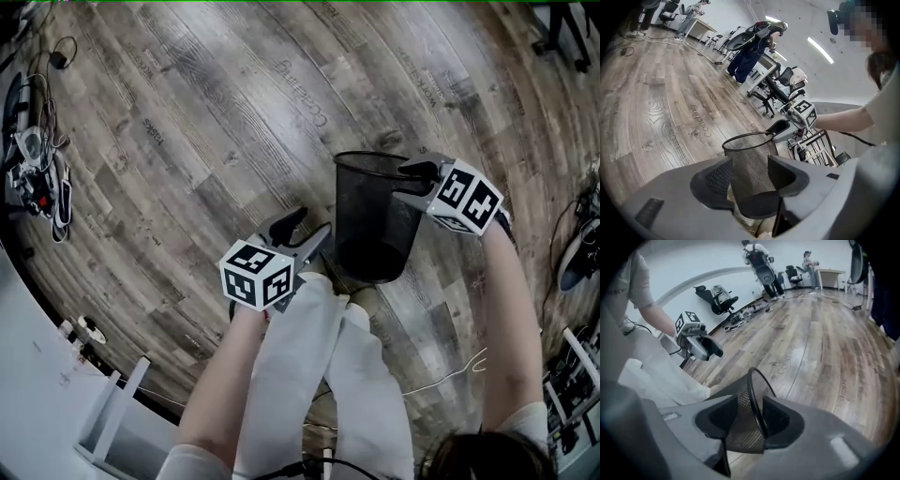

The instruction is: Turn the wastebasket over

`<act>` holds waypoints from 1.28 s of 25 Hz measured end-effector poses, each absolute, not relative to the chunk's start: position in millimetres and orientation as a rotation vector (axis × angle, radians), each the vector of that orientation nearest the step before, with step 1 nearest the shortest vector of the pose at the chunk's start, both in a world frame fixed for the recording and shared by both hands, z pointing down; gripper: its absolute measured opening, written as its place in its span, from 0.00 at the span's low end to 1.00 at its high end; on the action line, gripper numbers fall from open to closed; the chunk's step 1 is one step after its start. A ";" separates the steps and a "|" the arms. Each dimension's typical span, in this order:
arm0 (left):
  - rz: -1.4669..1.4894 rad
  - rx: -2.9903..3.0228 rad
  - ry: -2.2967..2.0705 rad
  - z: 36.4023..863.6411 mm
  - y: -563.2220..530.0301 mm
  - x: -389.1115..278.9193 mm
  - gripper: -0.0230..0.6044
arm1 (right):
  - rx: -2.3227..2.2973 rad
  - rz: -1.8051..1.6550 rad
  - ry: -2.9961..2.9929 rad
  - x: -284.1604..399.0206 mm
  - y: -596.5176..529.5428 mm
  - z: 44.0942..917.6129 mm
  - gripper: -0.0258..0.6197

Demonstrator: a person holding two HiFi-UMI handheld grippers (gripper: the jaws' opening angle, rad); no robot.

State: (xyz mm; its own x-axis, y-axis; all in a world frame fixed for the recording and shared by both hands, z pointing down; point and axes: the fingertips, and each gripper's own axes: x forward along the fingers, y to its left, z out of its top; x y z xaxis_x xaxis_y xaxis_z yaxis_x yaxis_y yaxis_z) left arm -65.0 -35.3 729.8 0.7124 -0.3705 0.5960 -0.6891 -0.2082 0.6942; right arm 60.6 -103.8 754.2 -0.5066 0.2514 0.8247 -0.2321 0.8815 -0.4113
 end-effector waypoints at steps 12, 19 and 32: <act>0.323 1.772 -0.881 731.6 -30.1 -86.2 0.40 | -0.148 0.700 -1.987 40.0 -95.1 750.5 0.18; 0.249 1.707 -0.881 715.7 -42.9 -74.5 0.40 | -0.190 0.689 -2.023 47.7 -68.4 721.4 0.14; 0.126 1.458 -0.921 693.3 -44.1 -45.7 0.40 | -0.260 0.544 -2.113 46.3 28.4 658.8 0.10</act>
